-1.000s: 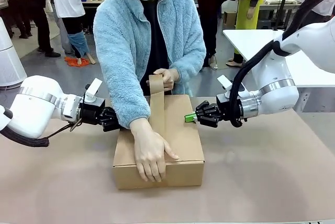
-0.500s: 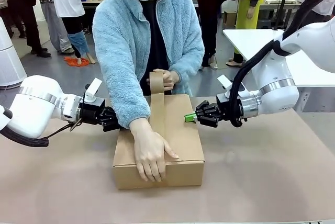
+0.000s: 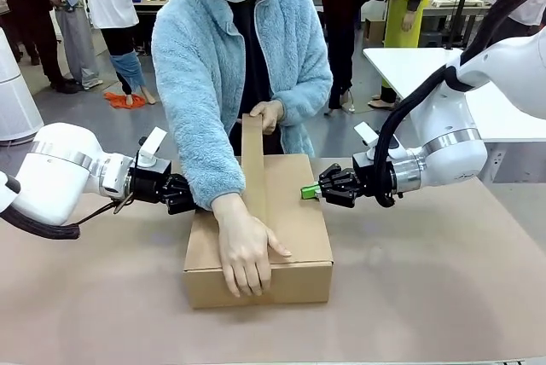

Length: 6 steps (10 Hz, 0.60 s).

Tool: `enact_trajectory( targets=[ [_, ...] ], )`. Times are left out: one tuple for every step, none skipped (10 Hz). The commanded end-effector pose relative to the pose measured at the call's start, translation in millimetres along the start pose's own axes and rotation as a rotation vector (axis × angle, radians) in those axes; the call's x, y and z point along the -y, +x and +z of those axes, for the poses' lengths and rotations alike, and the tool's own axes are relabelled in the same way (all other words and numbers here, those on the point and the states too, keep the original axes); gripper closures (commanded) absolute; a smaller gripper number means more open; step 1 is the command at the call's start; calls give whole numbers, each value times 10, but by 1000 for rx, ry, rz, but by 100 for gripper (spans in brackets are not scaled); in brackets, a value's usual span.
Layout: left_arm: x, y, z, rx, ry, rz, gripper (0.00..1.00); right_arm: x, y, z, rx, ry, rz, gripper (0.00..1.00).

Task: Wrap the clocks to prevent damage.
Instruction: After the human seals the box with tape, release both hands from the side flaps of the Package Box.

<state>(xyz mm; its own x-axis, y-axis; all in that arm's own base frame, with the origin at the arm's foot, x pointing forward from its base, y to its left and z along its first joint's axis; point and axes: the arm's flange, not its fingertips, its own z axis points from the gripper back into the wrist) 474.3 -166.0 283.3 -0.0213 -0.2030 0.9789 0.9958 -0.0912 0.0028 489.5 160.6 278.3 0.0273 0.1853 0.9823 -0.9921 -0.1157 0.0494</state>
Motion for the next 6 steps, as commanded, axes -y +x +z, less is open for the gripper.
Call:
enact_trajectory(
  targets=[
    [4, -22, -8, -17, 5, -1, 100, -10, -22, -26, -6, -18, -8, 99],
    [4, -22, -8, -17, 5, -1, 100, -10, -22, -26, -6, -18, -8, 99],
    [4, -22, -8, -17, 5, -1, 100, -10, -22, -26, -6, -18, -8, 99],
    [4, -22, -8, -17, 5, -1, 100, -10, -22, -26, -6, -18, -8, 99],
    [4, -22, -8, -17, 5, -1, 100, -10, -22, -26, -6, -18, -8, 99],
    [4, -22, -8, -17, 5, -1, 100, -10, -22, -26, -6, -18, -8, 99]
  ],
)
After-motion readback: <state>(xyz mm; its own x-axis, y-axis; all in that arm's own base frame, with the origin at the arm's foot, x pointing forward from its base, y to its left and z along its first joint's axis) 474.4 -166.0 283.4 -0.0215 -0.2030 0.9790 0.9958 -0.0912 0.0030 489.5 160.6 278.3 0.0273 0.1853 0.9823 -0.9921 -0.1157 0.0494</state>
